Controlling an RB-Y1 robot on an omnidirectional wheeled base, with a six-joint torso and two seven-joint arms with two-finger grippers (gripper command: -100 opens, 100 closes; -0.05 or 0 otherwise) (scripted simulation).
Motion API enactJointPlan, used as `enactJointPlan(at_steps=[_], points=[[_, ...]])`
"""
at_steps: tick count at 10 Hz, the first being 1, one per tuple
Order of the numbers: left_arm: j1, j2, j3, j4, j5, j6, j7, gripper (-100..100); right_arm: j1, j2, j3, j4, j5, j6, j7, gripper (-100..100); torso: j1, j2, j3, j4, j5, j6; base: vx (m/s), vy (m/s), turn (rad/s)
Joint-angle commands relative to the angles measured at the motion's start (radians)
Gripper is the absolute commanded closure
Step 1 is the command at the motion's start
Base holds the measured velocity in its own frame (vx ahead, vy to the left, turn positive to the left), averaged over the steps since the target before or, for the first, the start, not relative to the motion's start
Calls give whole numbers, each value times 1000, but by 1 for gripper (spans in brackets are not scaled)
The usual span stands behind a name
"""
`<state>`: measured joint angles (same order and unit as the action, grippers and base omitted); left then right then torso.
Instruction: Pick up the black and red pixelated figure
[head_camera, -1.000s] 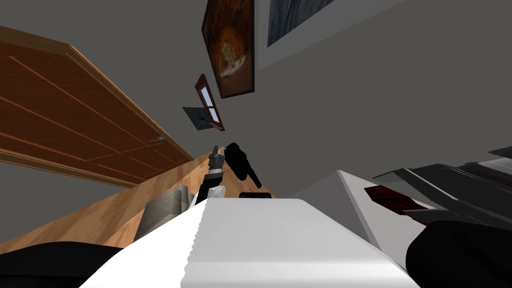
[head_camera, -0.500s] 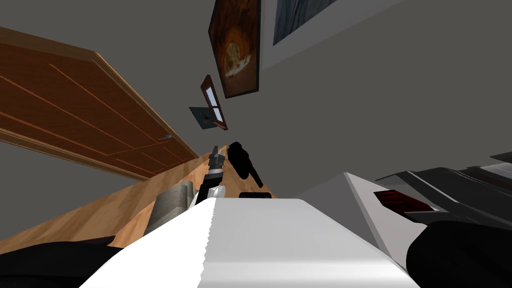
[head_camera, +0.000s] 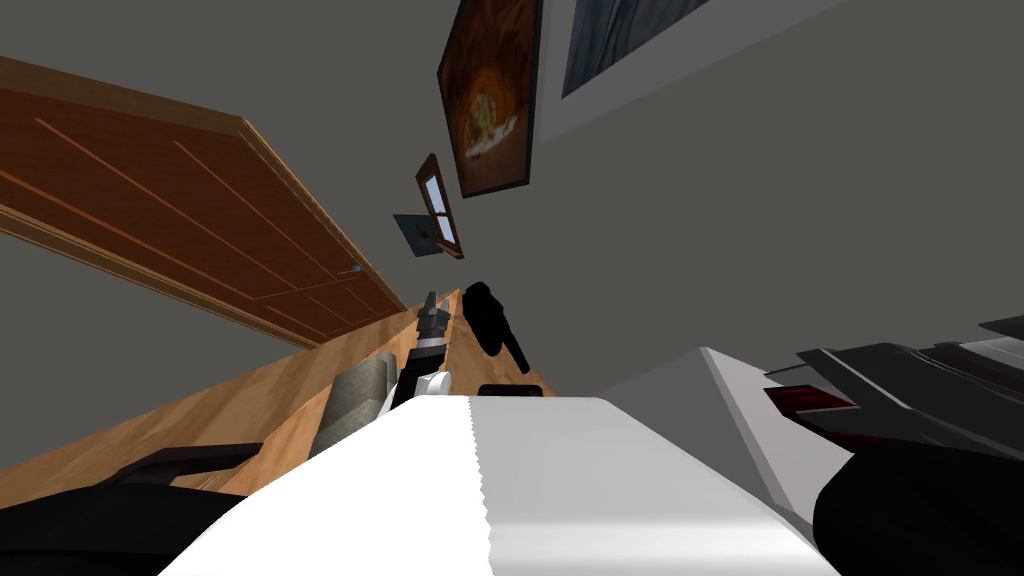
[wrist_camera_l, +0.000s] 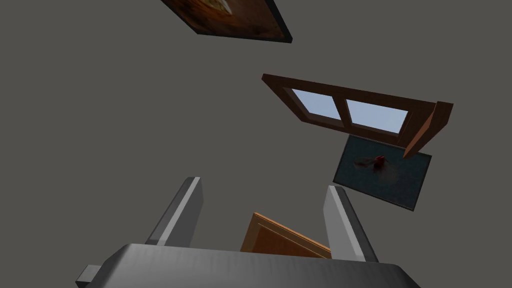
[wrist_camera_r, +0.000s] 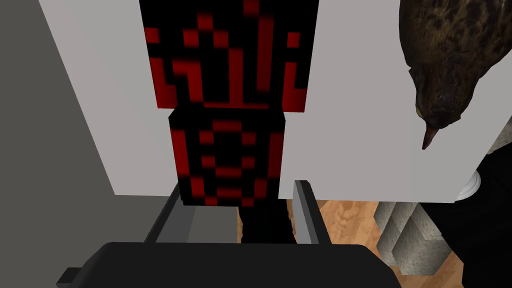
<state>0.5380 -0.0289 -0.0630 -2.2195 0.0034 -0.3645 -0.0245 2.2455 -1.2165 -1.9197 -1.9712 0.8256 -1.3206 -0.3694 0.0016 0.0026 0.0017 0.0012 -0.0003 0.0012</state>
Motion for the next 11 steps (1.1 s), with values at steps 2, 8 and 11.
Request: enactJointPlan(at_steps=[2, 8, 11], points=[[0, 0, 0, 0, 0, 0, 0, 0, 0, 0, 0, 0, 0, 0, 0, 100, 0, 0, 0, 0, 0, 0, 0, 0, 0], [0, 0, 0, 0, 0, 0, 0, 0, 3, 21, -71, -44, -27, -28, -17, 100, -2, -3, -1, 0, 0, 1, 24, -21, -88], [0, 0, 0, 0, 0, 0, 0, 0, 5, 36, -130, -74, -48, -53, -27, 100, -1, -3, -2, -1, 0, 0, 39, -33, -106]])
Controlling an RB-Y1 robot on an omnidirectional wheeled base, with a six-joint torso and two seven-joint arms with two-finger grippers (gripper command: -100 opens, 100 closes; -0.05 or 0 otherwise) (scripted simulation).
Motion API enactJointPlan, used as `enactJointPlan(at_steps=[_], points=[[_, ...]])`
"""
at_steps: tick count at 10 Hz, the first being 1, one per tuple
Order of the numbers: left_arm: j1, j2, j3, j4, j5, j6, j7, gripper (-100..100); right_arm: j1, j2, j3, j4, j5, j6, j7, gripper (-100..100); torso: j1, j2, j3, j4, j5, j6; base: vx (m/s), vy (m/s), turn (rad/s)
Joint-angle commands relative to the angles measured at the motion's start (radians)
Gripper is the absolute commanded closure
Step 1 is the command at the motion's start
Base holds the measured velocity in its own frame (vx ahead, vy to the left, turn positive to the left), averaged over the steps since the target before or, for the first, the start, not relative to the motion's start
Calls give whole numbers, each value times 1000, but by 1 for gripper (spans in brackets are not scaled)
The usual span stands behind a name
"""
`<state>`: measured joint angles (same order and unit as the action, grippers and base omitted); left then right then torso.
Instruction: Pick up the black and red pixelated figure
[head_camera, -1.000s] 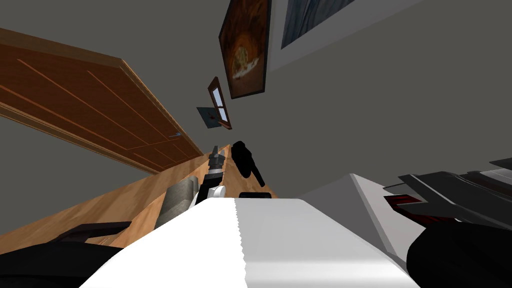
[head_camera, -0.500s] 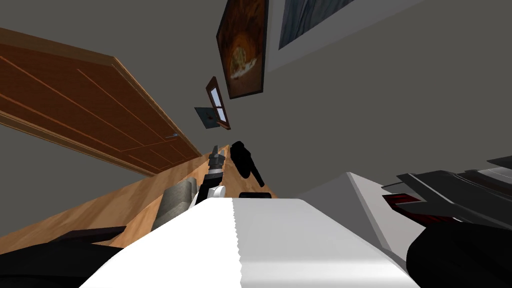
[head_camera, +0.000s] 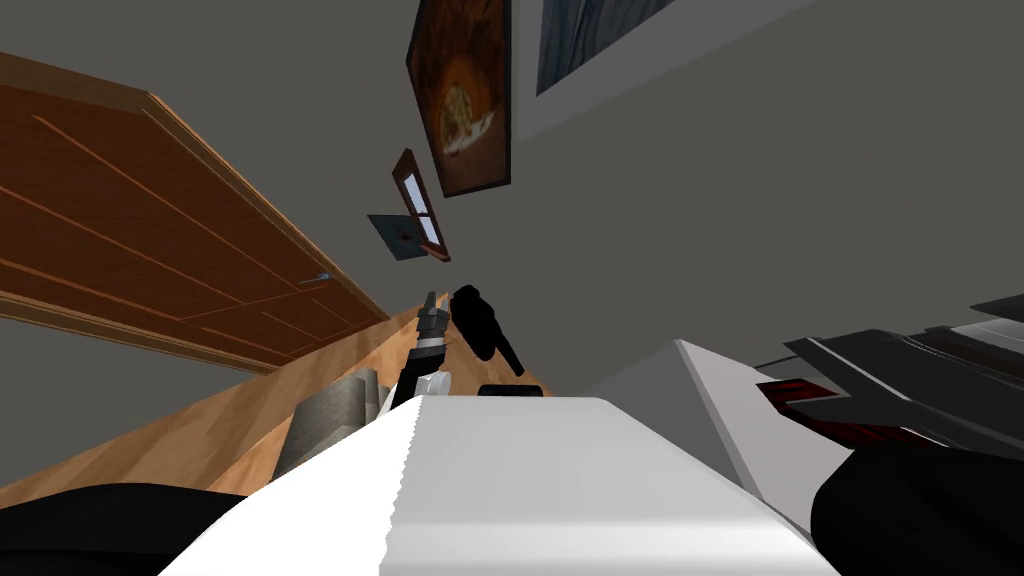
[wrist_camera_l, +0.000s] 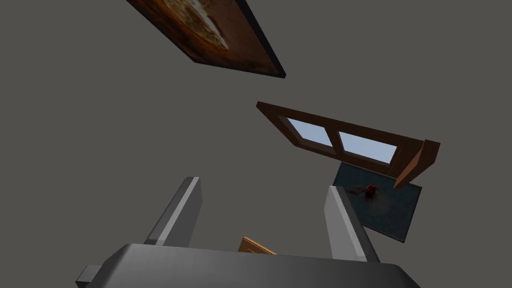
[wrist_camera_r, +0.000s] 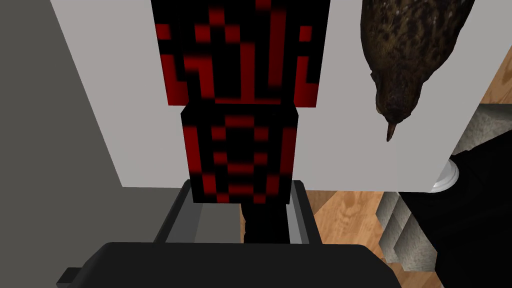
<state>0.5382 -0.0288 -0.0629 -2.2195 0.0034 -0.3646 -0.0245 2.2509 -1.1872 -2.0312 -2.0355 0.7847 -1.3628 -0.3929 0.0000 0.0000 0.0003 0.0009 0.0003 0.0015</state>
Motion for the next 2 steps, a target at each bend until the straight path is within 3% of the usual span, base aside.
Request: enactJointPlan(at_steps=[1, 2], points=[[0, 0, 0, 0, 0, 0, 0, 0, 0, 0, 0, 0, 0, 0, 0, 100, 0, 0, 0, 0, 0, 0, 20, -16, -35], [0, 0, 0, 0, 0, 0, 0, 0, 0, 1, -3, -2, -1, -2, -1, 0, 1, 1, 0, 0, 0, -1, 0, 0, 0]])
